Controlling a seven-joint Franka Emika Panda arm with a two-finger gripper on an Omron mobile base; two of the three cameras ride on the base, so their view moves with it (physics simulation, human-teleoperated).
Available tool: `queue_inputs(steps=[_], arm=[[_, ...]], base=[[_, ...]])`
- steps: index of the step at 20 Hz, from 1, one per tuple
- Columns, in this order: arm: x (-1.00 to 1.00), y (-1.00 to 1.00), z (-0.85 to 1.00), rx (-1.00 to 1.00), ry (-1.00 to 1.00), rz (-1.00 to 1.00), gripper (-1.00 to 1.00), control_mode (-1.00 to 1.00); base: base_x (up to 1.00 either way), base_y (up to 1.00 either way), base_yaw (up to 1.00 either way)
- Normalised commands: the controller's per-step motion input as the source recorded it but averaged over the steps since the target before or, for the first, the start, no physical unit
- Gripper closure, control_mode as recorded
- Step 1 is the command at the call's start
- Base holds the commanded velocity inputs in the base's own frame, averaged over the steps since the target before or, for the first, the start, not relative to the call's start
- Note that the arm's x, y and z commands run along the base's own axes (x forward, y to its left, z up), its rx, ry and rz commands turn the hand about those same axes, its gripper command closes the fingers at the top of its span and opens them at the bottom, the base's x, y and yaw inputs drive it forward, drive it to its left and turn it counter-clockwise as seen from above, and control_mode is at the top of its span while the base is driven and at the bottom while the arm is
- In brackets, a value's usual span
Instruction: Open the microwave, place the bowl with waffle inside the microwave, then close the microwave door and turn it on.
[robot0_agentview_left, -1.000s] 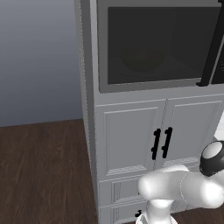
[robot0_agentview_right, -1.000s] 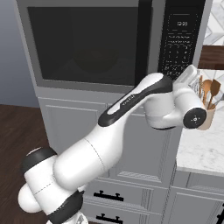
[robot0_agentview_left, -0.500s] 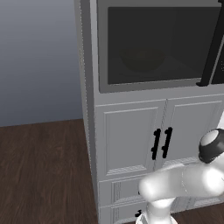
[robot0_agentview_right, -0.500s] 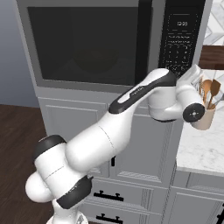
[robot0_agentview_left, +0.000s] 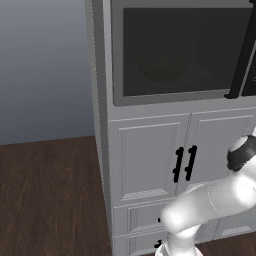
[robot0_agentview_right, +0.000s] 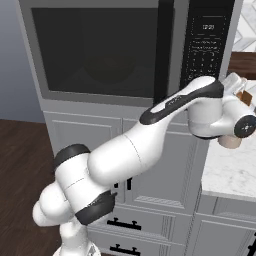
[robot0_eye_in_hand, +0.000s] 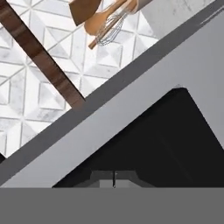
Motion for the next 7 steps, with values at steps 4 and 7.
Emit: queue_inputs(steps=[4, 7], arm=[[-0.8, -0.58, -0.26, 0.0, -0.09, 0.0, 1.0, -1.0], [-1.0, -0.61, -0.29, 0.0, -0.11, 0.0, 1.0, -1.0]], base=[[0.0, 0.0, 0.0], [0.0, 0.0, 0.0]])
